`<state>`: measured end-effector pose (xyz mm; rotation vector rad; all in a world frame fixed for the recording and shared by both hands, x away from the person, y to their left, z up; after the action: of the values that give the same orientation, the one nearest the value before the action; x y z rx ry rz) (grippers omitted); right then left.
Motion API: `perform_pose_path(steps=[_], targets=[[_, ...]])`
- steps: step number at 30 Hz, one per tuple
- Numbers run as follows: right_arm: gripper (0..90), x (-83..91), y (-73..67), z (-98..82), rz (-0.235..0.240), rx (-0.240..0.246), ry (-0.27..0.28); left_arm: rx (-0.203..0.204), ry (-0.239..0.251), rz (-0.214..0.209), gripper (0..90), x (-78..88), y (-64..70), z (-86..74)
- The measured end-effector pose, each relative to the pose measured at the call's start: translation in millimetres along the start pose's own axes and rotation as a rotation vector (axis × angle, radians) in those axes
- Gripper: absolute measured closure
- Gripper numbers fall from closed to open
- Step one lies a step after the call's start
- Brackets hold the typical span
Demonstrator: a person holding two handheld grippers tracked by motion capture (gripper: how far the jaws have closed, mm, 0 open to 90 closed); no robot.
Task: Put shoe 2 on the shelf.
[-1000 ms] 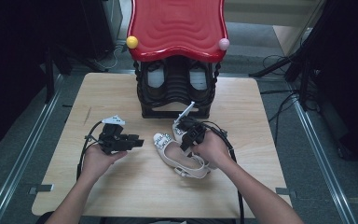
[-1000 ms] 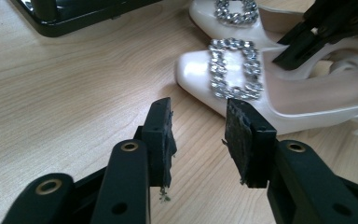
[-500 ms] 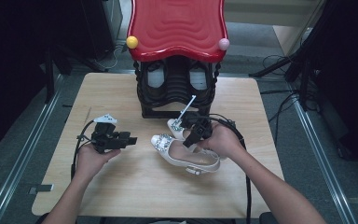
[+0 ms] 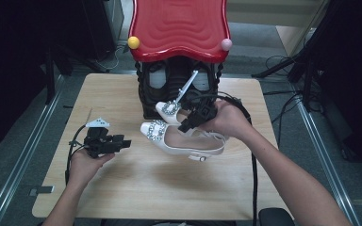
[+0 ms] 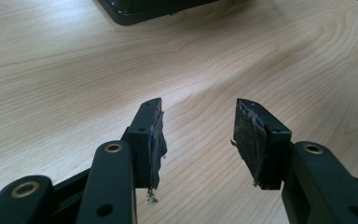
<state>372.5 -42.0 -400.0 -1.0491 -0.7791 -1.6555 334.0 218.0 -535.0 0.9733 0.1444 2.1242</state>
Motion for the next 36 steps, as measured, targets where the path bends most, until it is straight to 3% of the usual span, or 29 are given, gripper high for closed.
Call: perform_pose_path(steps=[6, 7, 11, 16, 22, 23, 28, 33, 36], targets=[[86.0, 27.1, 7.5, 17.4, 0.057, -0.043, 0.175, 0.004, 0.011, 0.015, 52.9, 5.2, -2.0, -3.6], [86.0, 32.9, 8.9, 20.5, 0.059, -0.066, 0.206, 0.0, 0.006, 0.015, 52.9, 6.0, -2.3, -4.1], [86.0, 49.2, 13.8, 28.4, 0.051, -0.085, 0.296, 0.005, 0.009, 0.018, 52.9, 6.6, -2.4, -5.2], [86.1, 68.3, 23.0, 39.9, 0.056, -0.165, 0.408, 0.004, 0.007, 0.013, 52.9, 5.1, -1.8, -5.1], [86.1, 82.6, 34.3, 52.7, 0.079, -0.265, 0.508, -0.002, 0.009, 0.012, 53.0, 4.6, -2.0, -3.6], [86.1, 86.2, 37.9, 56.8, 0.066, -0.294, 0.535, -0.007, 0.005, 0.012, 53.0, 4.4, -2.3, -3.7], [86.0, 94.2, 47.3, 65.0, 0.079, -0.346, 0.587, -0.009, 0.005, 0.007, 53.0, 3.7, -1.5, -2.8], [86.1, 109.5, 60.0, 75.7, 0.044, -0.415, 0.655, -0.005, 0.01, 0.009, 53.0, 1.3, -2.2, -1.5], [86.2, 124.5, 69.3, 82.8, 0.019, -0.48, 0.713, -0.002, 0.006, 0.005, 53.0, 0.2, -2.8, -0.9]])
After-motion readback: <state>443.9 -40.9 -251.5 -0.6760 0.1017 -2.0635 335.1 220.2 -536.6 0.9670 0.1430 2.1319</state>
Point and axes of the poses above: each handheld gripper's, and its own axes: x roughly backward along the jaws, z roughly out of its top, y roughly to its right, the point moved 6 cm from there along -x, roughly forward along the jaws, and after that the axes turned 9 degrees about -z, right-handed, at the moved point
